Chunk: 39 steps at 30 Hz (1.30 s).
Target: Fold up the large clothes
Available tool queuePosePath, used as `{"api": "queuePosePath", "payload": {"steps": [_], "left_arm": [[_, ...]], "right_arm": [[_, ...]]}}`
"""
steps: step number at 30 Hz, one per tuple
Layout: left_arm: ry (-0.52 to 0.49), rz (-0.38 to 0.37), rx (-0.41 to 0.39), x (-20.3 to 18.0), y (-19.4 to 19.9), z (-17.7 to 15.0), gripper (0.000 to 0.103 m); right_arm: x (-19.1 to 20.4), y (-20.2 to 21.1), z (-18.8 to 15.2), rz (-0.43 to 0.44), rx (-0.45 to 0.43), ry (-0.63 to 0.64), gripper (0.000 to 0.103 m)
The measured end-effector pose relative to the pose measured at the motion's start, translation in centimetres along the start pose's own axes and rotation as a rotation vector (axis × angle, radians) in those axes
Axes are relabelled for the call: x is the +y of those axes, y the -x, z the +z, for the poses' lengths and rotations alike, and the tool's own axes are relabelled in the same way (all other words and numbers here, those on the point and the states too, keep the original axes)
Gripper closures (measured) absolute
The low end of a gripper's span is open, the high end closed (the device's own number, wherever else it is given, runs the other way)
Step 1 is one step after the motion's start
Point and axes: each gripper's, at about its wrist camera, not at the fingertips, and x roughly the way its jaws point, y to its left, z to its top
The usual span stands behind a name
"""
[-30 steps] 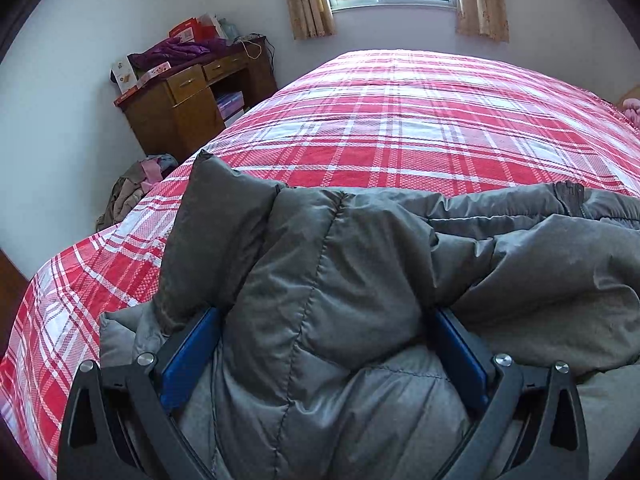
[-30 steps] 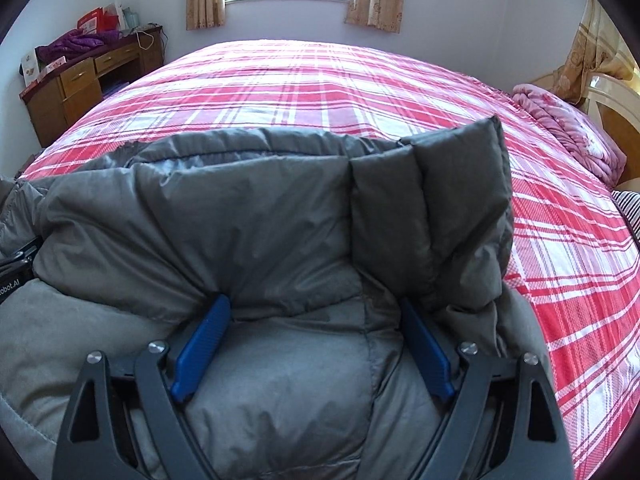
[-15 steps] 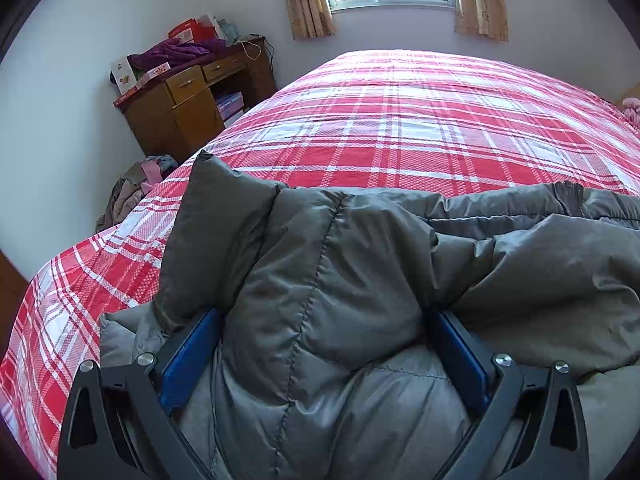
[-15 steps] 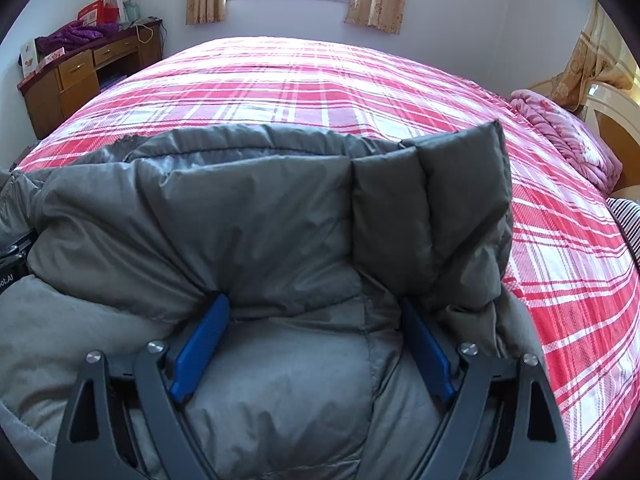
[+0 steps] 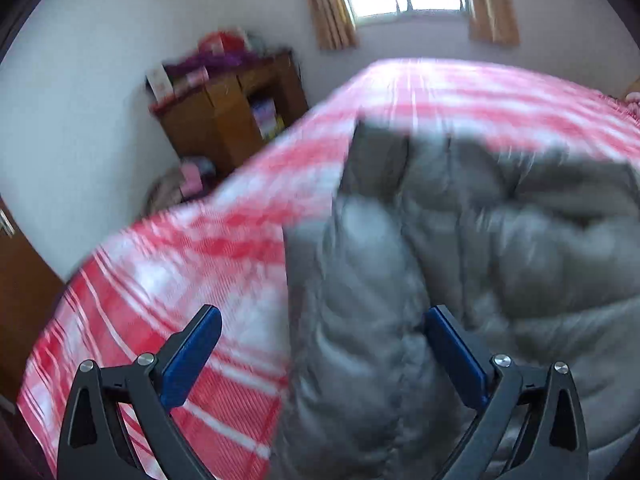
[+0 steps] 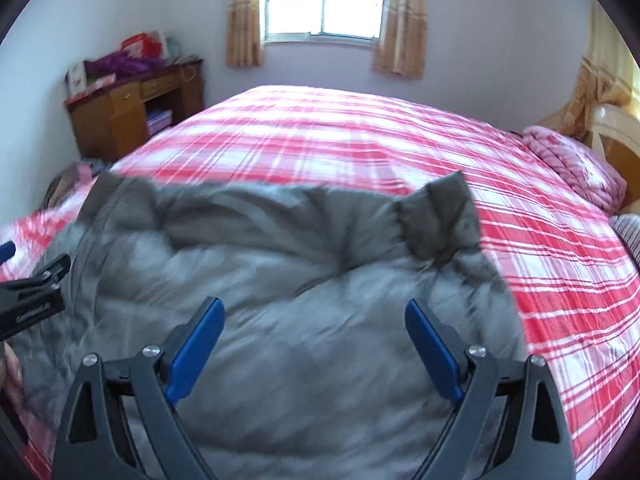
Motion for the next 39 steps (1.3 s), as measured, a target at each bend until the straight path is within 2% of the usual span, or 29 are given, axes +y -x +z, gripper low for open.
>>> {"api": "queuePosePath", "payload": {"steps": [3,8,12,18,21,23,27,32,34,35,36,39], "left_arm": [[0.038,-0.041,-0.036,0.8,-0.2,-1.3,0.001],[0.110,-0.064,-0.035,2.3,0.0,-2.0,0.001],[0.202,-0.088,-0.059,4.7,2.3,-3.2,0.001],[0.290,-0.173,0.015,6.8,3.7,-5.8,0.001],[0.333,-0.232,0.049,7.0,3.2,-6.9,0.001],[0.339,-0.258,0.085,6.2,2.4,-7.6,0.001],[0.334,-0.276,0.055,5.4,2.4,-8.1,0.001],[0.377,-0.353,0.037,6.0,2.4,-8.2,0.002],[0.382,-0.395,0.029,5.9,2.7,-8.1,0.014],[0.374,-0.424,0.025,5.7,3.0,-8.1,0.027],[0.363,-0.444,0.028,5.3,3.2,-8.0,0.030],[0.333,-0.505,0.044,4.1,3.0,-7.7,0.031]], "right_arm": [[2.3,-2.6,-2.1,-0.026,0.074,0.067,0.010],[3.1,-4.1,-3.3,-0.070,0.068,0.099,0.005],[3.0,-4.9,-3.2,-0.051,0.098,0.082,0.003],[3.2,-3.9,-2.8,-0.051,0.103,0.084,0.005],[3.2,0.1,-3.3,-0.019,0.037,0.030,0.004],[3.9,1.9,-4.5,-0.031,-0.005,0.052,0.004],[4.6,0.7,-6.6,-0.041,0.022,0.095,0.004],[4.9,-0.9,-6.6,-0.063,0.053,0.113,0.000],[5.2,-0.9,-6.7,-0.063,0.056,0.114,0.000],[5.2,-0.9,-6.7,-0.060,0.055,0.111,0.000],[5.1,-0.9,-6.7,-0.058,0.052,0.109,0.000],[5.2,-0.2,-7.5,-0.056,0.046,0.104,0.000]]}}
